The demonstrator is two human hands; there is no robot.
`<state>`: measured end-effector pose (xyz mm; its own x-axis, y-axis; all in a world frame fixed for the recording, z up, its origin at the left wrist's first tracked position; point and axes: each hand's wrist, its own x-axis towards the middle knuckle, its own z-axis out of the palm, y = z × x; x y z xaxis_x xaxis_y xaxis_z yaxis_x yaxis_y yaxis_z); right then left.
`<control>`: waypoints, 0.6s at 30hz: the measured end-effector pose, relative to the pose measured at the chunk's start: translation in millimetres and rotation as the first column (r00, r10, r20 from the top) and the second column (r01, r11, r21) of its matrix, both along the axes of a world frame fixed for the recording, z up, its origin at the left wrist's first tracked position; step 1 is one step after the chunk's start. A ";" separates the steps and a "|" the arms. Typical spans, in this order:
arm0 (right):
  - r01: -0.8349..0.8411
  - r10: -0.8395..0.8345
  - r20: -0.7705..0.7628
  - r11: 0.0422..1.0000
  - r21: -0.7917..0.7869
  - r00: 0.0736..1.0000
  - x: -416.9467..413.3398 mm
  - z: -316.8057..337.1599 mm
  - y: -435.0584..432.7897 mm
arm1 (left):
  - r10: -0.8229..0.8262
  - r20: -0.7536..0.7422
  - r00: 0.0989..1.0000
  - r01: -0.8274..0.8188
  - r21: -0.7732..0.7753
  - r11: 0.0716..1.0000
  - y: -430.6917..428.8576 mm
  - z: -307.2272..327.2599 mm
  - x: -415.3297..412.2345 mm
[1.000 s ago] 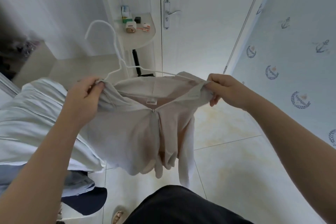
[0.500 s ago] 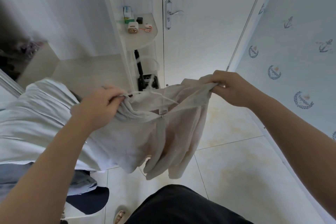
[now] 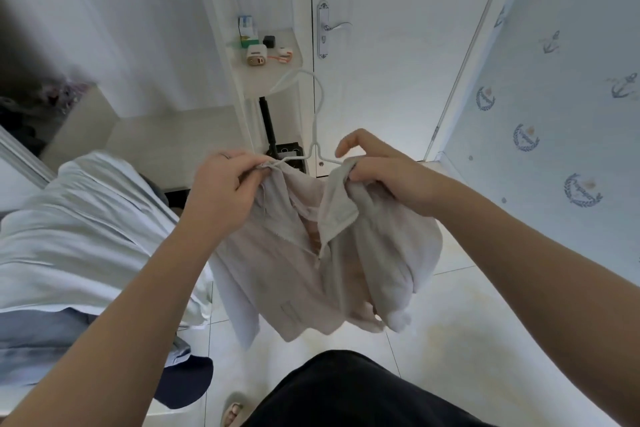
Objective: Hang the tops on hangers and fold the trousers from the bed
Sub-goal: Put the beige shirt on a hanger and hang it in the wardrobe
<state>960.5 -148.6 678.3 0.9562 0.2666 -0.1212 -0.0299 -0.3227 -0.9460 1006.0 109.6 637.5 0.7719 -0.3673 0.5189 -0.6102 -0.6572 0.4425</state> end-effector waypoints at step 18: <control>0.085 0.142 0.305 0.777 -0.624 0.942 4.5 -41.9 8.5 | 0.129 -0.338 0.932 -0.294 -0.502 0.813 -18.6 23.0 -19.1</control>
<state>964.9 -140.1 636.4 0.9626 0.2681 0.0381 0.2520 -0.8352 -0.4888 986.9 90.9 660.5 0.9369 0.0951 0.3363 -0.2821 -0.3622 0.8884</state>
